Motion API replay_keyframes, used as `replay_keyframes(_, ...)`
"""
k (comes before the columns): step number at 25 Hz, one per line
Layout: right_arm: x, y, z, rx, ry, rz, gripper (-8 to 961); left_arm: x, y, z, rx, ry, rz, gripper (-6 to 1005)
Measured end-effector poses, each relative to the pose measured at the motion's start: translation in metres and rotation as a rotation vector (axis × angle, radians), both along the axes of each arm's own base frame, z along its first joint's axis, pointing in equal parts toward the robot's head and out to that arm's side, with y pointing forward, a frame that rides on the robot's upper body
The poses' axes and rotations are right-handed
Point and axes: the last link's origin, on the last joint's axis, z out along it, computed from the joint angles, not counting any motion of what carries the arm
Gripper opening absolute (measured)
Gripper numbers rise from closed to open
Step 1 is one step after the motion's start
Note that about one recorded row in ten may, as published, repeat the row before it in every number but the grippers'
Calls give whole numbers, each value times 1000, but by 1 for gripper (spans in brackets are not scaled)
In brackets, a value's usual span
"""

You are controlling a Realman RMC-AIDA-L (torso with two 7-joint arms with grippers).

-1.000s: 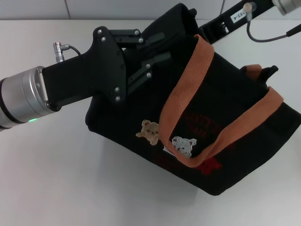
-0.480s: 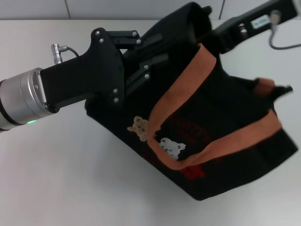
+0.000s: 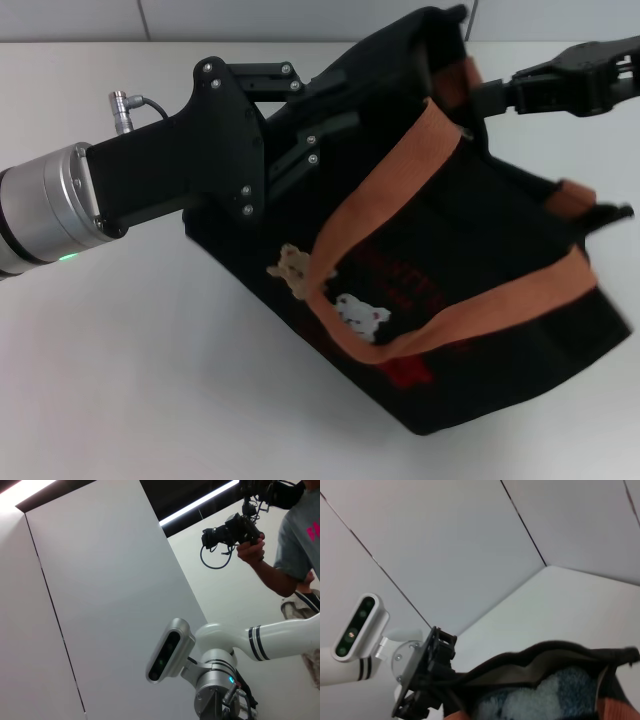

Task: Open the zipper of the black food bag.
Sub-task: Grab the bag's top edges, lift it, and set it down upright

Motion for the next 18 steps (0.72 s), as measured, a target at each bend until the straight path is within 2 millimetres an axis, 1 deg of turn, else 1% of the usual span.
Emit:
replay_keyframes(3,5,-4,1,2,22,7,-1,0,0,0,0,0,0,207)
replay_keyframes(8,5,-5,0,0,21,28,-1,0,0,0,1,1,1,207)
replay_keyframes(12,-1,-6,4,67,-5,141,-1,0,1,0,3,2,-2,207)
replay_keyframes(13,-7,-7,3,106,-36,213,-1,1,1,0,3,3,-3,207)
replay_keyframes(14,-7,-7,3,106,-36,213,29,1,1,0,4,3,-3,207)
replay_keyframes(17,-14,-7,-1,118,-98,285,120,1,1,1,4,4,-6,202)
replay_keyframes(18,-20,-7,-3,124,-143,332,150,2,2,1,5,4,-7,201)
